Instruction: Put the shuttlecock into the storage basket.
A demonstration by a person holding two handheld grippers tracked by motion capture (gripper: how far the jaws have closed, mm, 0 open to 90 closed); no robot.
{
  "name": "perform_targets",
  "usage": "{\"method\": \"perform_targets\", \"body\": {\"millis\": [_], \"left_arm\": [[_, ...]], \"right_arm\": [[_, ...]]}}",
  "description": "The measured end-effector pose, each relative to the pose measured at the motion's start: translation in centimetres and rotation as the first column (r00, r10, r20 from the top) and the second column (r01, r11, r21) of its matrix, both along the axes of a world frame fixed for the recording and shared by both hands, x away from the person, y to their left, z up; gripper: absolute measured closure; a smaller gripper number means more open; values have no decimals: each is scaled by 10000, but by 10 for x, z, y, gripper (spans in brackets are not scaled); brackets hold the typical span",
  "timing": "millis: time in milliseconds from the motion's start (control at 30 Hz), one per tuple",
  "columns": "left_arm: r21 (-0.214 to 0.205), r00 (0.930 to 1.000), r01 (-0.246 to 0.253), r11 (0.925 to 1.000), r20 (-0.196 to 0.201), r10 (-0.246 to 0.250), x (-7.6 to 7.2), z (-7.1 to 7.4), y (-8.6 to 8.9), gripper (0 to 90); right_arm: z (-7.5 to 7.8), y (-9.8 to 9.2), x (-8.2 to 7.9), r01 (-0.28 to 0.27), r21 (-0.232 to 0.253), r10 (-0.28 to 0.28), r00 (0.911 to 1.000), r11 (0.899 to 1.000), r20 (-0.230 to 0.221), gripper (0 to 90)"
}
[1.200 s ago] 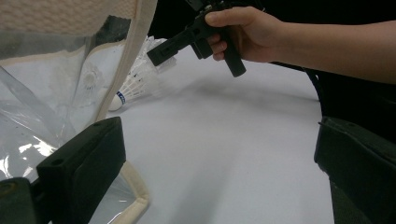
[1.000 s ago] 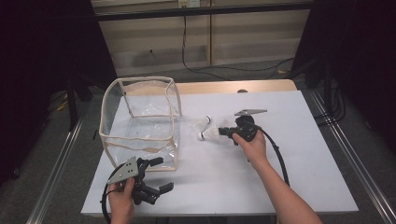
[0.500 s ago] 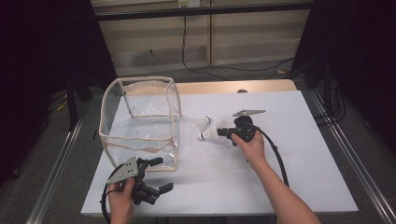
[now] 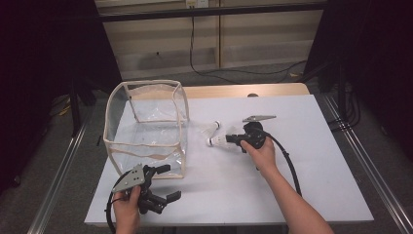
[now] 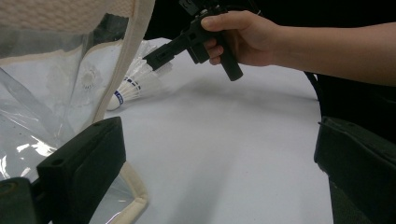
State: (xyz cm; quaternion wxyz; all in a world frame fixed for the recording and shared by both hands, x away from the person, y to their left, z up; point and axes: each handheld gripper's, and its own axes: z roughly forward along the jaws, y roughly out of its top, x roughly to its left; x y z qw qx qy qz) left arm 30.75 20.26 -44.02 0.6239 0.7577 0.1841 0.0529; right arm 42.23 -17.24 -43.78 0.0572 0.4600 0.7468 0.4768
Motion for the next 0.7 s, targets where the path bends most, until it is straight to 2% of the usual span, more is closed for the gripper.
{"method": "perform_targets", "body": {"millis": [267,500,700], "left_arm": [[13,10000,17,10000,-10,-17,0,0,-1,22],[8,10000,18,10000,-24,-18,0,0,0,22],[-7,10000,4,10000,-4,-4,0,0,0,22]], "right_arm": [[-2,-2,0,44,-325,-49,9999,9995,-163,804],[-1,-7,-1,124,-892,-147,9996,9959,-255,693],[4,-15,-2,257,-1117,-280,9994,9934,-193,669]]}}
